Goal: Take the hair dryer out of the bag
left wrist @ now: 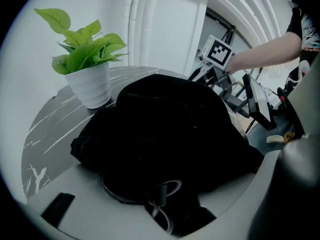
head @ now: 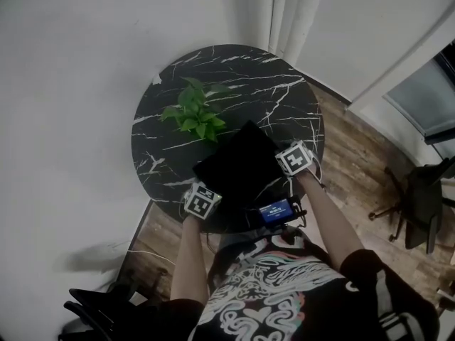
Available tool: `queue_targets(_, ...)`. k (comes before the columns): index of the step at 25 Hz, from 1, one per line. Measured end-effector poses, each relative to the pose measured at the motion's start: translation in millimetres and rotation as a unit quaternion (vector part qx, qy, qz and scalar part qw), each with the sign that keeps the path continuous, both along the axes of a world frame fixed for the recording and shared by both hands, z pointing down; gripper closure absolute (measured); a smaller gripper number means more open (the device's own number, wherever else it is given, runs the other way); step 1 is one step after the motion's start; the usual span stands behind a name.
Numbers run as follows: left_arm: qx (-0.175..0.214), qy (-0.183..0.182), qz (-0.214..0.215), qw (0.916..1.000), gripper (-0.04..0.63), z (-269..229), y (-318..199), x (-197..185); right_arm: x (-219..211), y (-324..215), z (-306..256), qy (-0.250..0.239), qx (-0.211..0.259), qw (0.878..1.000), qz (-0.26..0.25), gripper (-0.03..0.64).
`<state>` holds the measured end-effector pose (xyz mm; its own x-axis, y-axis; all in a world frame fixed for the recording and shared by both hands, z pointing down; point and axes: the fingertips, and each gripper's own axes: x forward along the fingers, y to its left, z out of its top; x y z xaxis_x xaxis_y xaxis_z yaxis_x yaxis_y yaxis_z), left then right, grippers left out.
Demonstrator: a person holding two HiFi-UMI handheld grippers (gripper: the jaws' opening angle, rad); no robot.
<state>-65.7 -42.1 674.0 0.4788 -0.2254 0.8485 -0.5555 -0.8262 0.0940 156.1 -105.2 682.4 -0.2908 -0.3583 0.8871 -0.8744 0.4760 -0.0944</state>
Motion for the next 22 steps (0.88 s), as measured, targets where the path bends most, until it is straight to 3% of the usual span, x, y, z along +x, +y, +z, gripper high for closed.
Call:
queue_targets(9, 0.003, -0.005, -0.011, 0.9999, 0.383, 1.3, 9.0, -11.8, -10.3, 4.2, 0.3, -0.021, -0.007, 1.000, 0.001, 0.485)
queue_targets(16, 0.004, -0.008, -0.020, 0.9998, 0.386, 0.9, 13.1, -20.9, 3.0, -6.5, -4.7, 0.020, 0.022, 1.000, -0.003, 0.485)
queue_targets(22, 0.002, -0.010, -0.027, 0.9996, 0.387, 0.8, 16.8, -29.3, 4.2, -6.2, -4.4, 0.021, 0.020, 1.000, -0.002, 0.486)
